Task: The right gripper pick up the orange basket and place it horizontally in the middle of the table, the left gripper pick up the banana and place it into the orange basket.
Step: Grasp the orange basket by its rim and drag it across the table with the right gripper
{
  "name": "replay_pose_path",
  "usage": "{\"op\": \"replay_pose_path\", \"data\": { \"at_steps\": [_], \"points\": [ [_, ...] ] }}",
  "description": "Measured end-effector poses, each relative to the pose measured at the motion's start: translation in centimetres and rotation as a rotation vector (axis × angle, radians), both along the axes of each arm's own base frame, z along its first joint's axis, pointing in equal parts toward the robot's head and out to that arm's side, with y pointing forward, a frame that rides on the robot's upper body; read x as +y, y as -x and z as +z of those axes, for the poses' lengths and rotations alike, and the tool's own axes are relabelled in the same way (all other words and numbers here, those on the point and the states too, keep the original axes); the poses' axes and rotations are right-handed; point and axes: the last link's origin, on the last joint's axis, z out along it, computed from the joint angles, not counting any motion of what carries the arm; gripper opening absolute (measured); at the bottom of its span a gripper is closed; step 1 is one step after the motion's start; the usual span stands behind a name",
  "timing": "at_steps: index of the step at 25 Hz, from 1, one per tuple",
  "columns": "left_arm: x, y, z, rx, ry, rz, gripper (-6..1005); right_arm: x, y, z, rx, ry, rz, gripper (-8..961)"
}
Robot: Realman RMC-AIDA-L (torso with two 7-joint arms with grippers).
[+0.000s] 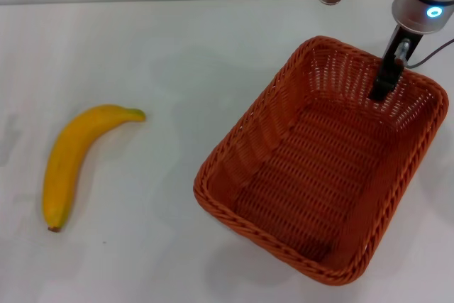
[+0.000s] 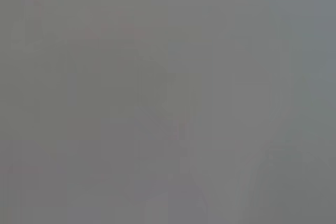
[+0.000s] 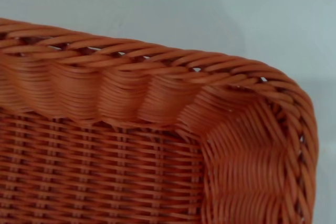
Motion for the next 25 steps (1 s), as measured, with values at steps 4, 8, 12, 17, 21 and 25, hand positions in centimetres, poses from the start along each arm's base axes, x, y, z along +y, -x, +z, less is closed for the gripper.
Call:
{"op": "replay_pose_path", "data": {
  "at_steps": [4, 8, 12, 17, 21, 25],
  "points": [
    [0.0, 0.0, 0.0, 0.0, 0.0, -0.001, 868, -0.1, -0.1, 0.2, -0.005, 0.012, 0.001, 557],
    [-0.1, 0.0, 0.0, 0.0, -0.001, 0.0, 867, -0.6, -0.3, 0.1, -0.021, 0.046, -0.01, 297],
    [-0.2, 0.0, 0.0, 0.001, -0.003, -0.004, 867, -0.2, 0.1, 0.8, -0.008, 0.0, -0.022, 248],
    [-0.3, 0.0, 0.0, 0.0, -0.004, -0.003, 867, 0.8, 1.1, 3.0, 0.07, -0.111, -0.065, 198],
    [-0.3, 0.0, 0.0, 0.002, 0.002, -0.004, 866, 1.3, 1.2, 5.5, 0.148, -0.193, -0.155, 167],
    [-0.3, 0.0, 0.0, 0.005, 0.004, -0.005, 866, 1.1, 0.9, 7.0, 0.21, -0.23, -0.232, 143]
  ]
}}
